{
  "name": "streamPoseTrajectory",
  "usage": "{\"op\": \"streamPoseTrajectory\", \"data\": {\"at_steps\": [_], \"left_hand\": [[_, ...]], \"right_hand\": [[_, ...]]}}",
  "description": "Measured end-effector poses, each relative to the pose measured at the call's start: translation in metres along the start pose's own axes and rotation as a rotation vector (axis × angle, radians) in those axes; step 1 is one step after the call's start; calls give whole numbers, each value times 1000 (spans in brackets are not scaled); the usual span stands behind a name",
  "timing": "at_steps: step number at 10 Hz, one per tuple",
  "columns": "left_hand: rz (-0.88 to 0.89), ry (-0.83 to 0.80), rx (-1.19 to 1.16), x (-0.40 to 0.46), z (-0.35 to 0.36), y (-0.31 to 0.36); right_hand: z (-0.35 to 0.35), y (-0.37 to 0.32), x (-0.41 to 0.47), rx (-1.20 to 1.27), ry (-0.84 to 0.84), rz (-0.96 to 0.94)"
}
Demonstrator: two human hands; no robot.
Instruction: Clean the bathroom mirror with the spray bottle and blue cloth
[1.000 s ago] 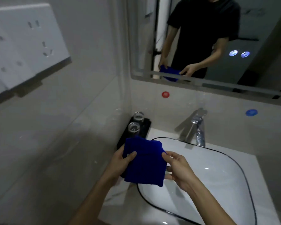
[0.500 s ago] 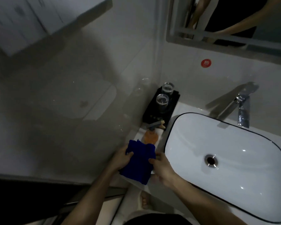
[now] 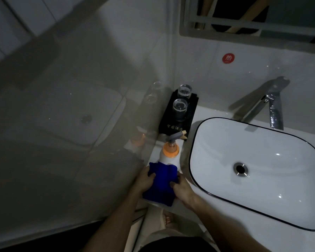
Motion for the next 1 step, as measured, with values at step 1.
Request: {"op": "streamPoseTrajectory", "data": {"at_steps": [1], "left_hand": [[4,67,-1,3,-2,2]], "right_hand": [[-1,-12,-6,-230,42,-62]]}}
Point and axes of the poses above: each hand's wrist, its own x-axis towards the middle knuckle, its own z-axis out of the palm, y = z × x, the point moved 4 cm from there along x, towards the middle knuckle, and after that the axes turned 8 degrees about -z, right-handed, at the moved point
